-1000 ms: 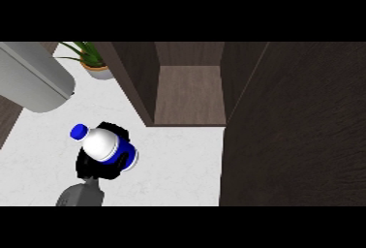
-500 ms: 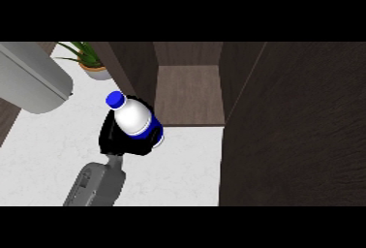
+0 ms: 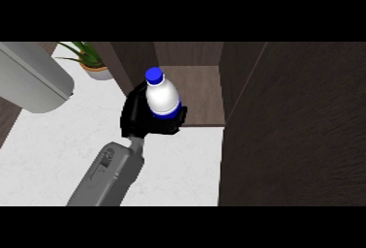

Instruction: Pick up the bottled water, place it into the cabinet and close the cabinet

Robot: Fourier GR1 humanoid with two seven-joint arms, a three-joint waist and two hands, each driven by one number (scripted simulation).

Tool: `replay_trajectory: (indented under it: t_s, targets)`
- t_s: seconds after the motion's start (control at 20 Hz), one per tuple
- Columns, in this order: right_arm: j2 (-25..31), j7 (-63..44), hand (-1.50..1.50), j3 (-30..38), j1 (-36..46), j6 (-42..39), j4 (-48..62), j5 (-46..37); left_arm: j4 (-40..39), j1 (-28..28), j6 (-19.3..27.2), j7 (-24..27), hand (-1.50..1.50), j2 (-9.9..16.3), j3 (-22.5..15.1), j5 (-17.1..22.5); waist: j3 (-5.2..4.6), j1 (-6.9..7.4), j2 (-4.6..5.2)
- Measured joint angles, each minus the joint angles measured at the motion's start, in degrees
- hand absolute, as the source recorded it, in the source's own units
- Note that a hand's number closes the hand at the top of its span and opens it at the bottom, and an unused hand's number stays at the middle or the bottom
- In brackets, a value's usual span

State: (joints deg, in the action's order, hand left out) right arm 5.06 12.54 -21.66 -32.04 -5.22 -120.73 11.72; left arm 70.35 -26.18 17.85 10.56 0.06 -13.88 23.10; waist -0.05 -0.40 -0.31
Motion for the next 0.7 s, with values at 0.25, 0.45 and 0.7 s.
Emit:
replay_trajectory:
  t_s: [0.25, 0.45, 0.7]
  targets:
    - [1.15, 0.00, -1.50, 0.72, -0.48, -0.81, -0.97, 1.39, -8.31, -10.84, 4.76, -0.07, 1.50, -0.03, -0.58, -1.67, 0.03, -0.86, 0.33]
    - [1.23, 0.73, -1.50, 1.12, 0.40, -1.30, 0.47, 1.87, -17.82, -20.26, 7.04, 0.53, 1.50, -0.04, 1.29, -2.04, 0.05, -1.26, 0.56]
    - [0.89, 0.66, -1.50, 0.45, 1.13, -0.90, 0.91, 1.41, -30.01, -28.17, 7.67, 4.25, 1.50, 0.17, 4.02, -2.90, 0.02, -1.66, 0.69]
